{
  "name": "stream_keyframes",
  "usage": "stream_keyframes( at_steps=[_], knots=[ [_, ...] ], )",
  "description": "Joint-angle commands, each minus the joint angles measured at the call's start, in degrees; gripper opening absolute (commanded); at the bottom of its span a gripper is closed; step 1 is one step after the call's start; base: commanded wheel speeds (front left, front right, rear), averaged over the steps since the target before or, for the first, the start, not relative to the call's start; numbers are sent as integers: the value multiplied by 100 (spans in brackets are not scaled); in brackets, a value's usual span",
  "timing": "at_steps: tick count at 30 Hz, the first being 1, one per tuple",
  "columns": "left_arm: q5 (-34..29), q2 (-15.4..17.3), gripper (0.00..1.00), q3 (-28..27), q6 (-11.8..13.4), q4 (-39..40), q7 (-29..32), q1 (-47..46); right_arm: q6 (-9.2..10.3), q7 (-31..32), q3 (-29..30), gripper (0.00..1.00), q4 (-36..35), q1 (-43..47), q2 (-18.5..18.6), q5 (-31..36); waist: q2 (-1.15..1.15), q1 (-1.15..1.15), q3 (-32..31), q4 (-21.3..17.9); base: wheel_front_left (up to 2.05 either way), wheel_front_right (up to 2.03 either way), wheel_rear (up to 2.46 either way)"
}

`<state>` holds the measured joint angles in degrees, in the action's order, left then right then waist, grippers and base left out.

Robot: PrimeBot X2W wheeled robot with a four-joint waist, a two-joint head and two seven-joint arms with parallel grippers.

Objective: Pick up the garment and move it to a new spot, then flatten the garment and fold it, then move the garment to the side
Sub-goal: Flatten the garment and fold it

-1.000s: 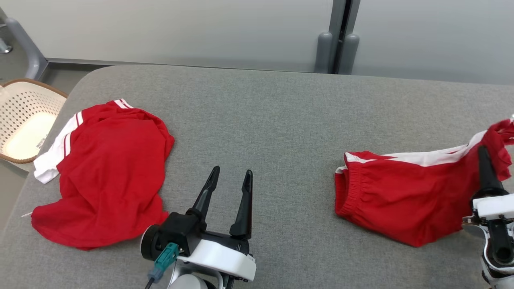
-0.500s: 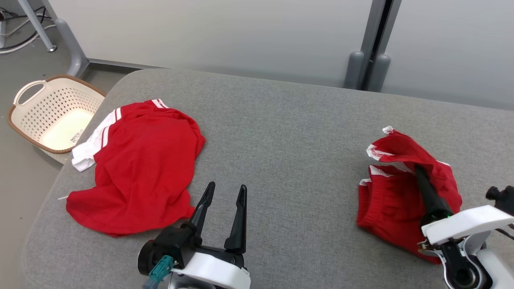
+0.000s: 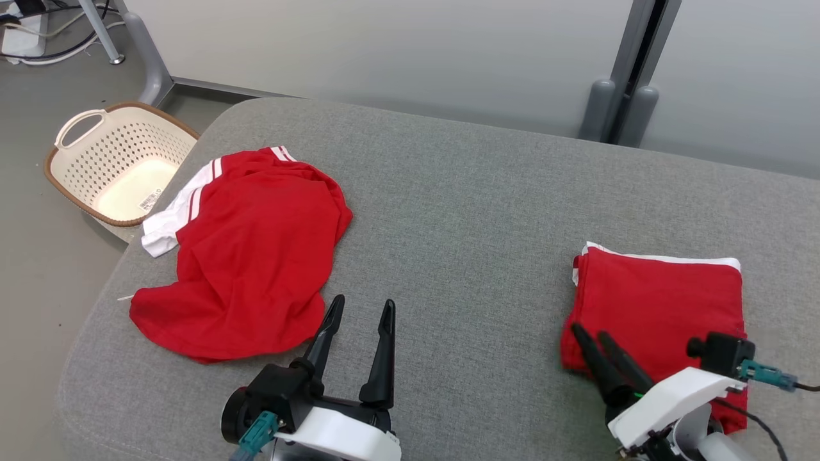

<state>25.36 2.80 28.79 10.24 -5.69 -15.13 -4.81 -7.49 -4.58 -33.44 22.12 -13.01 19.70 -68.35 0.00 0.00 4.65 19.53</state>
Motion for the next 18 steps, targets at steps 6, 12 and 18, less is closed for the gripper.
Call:
stream_keyframes(
  at_steps=[6,12,18],
  knots=[
    [19,20,100,10,50,9,-2,63,0,149,-362,100,270,6,13,-68,0,0,1,-23,0,0,0],
    [2,20,100,0,79,35,-2,-6,0,51,-581,100,416,-188,72,-51,0,0,27,-155,0,0,0],
    [-62,20,100,-63,55,7,-2,-30,0,-673,-701,100,102,-443,465,411,0,0,-16,-497,0,0,0]
  ],
)
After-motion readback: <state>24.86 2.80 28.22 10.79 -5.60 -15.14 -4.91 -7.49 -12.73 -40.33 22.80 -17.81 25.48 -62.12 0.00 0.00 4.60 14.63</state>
